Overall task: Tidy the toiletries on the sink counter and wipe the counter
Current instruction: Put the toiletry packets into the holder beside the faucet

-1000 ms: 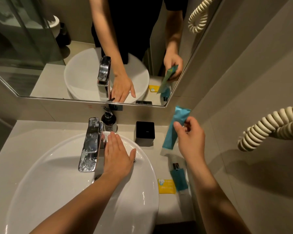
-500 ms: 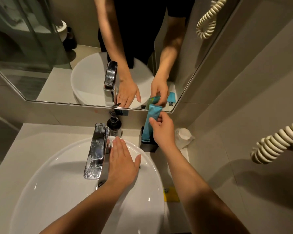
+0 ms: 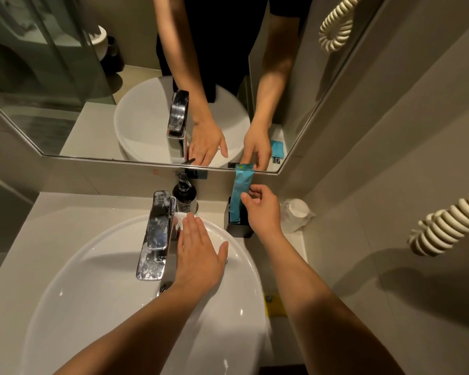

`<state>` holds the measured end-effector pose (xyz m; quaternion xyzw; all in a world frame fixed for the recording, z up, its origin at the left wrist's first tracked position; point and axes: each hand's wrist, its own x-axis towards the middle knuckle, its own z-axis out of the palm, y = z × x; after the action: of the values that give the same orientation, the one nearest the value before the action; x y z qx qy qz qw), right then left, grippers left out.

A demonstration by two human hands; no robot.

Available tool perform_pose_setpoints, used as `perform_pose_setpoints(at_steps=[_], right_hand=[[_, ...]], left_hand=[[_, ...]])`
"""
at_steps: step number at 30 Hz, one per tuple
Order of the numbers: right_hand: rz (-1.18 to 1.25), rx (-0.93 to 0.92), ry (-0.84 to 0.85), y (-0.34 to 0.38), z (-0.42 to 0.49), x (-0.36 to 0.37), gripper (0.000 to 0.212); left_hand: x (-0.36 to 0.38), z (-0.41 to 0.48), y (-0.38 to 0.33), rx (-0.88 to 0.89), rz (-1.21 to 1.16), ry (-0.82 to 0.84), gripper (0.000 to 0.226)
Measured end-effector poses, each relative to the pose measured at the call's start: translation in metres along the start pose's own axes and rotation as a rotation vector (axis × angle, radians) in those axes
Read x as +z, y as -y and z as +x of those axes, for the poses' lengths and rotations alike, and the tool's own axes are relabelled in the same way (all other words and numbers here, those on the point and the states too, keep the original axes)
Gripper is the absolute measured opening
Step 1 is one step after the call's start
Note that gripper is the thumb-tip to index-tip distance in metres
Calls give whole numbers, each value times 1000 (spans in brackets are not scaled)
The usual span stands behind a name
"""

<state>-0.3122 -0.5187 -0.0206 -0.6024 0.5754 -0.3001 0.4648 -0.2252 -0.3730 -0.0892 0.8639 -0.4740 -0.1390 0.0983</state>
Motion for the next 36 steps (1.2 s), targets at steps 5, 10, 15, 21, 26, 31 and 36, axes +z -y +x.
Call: perform_pose_setpoints(at_steps=[5,10,15,21,26,31,36], right_hand=[[27,42,-107,-18,-20,-35,27],[-98,178,-226,-66,-56,-87,23],[-258,339,-205,-109,-74,-112,28],[-439,365,-118,-129,-78,-103,37],[-645,347,-29,-128,-75,-96,32],[-767,387,15,-124,-73,-89,31],[-762,406,14,-118,-67,-91,23]], left_hand=[[-5,3,0,-4,17,6,94],[-1,0,2,0,19,13,95],[6,-2,2,14,18,16,95],[8,-3,1,13,24,20,95],[9,-5,-1,19,30,24,95],[8,-7,-1,14,39,23,95],[6,-4,-1,5,46,25,95]])
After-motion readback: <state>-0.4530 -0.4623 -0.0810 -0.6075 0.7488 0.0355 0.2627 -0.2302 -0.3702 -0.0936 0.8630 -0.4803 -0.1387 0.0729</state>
